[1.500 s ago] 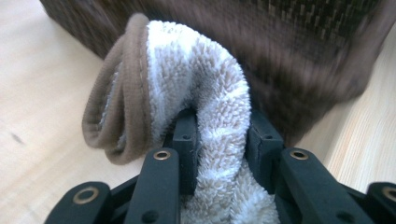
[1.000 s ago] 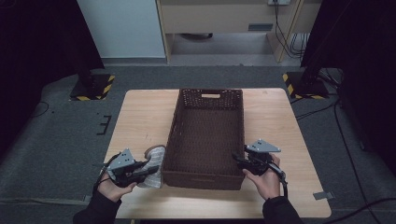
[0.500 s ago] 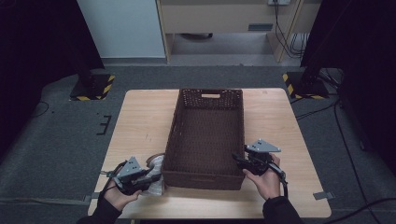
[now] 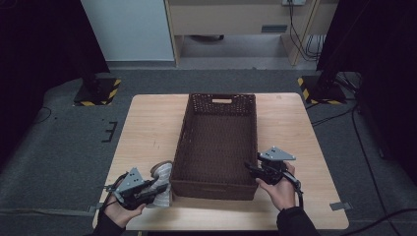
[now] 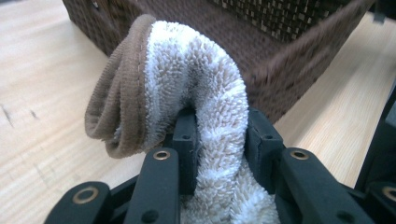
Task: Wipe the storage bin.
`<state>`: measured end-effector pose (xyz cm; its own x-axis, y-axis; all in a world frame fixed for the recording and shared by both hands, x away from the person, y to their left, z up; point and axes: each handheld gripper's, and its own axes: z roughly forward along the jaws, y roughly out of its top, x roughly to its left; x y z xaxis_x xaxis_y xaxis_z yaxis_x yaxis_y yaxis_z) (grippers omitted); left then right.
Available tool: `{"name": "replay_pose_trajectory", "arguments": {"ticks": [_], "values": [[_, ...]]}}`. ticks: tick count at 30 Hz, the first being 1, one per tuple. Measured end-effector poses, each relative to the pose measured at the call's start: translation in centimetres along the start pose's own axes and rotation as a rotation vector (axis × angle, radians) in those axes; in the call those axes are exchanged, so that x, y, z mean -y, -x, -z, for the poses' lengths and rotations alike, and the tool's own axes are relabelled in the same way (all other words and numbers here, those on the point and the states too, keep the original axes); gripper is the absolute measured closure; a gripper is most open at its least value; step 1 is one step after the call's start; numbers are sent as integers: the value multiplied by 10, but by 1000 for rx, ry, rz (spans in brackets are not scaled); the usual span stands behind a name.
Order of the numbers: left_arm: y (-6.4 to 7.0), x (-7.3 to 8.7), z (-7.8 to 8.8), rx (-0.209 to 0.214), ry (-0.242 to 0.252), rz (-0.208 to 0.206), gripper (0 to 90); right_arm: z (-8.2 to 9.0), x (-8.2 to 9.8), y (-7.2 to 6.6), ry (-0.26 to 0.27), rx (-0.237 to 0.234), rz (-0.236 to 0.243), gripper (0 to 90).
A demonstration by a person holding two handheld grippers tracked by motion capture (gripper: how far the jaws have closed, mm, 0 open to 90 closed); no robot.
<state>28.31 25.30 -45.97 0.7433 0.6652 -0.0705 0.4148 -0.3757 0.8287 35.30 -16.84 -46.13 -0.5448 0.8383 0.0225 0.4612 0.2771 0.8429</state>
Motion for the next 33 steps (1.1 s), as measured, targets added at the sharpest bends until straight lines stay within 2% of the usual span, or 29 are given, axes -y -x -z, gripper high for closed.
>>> {"name": "replay_pose_trajectory", "arguments": {"ticks": [5,8,12,14,21,26,30,33], "values": [[3,8,-12,0,-74,-9,678,0,0,0,0,-3,-3,464],[-1,10,-14,7,-85,18,679,0,0,0,-1,-3,-4,463],[-11,9,-11,-25,-78,63,679,0,0,0,-2,-2,-4,461],[-19,6,-6,-51,-48,96,678,0,0,0,-2,-1,-4,458],[-51,-15,3,-156,29,166,675,0,-1,0,-5,-2,1,445],[-66,-35,0,-234,40,168,669,0,-1,1,-6,-3,9,443],[-81,-45,-7,-300,41,195,667,-1,-1,1,-2,-5,8,440],[-92,-47,-12,-326,39,225,666,-1,0,1,2,-9,8,439]]}}
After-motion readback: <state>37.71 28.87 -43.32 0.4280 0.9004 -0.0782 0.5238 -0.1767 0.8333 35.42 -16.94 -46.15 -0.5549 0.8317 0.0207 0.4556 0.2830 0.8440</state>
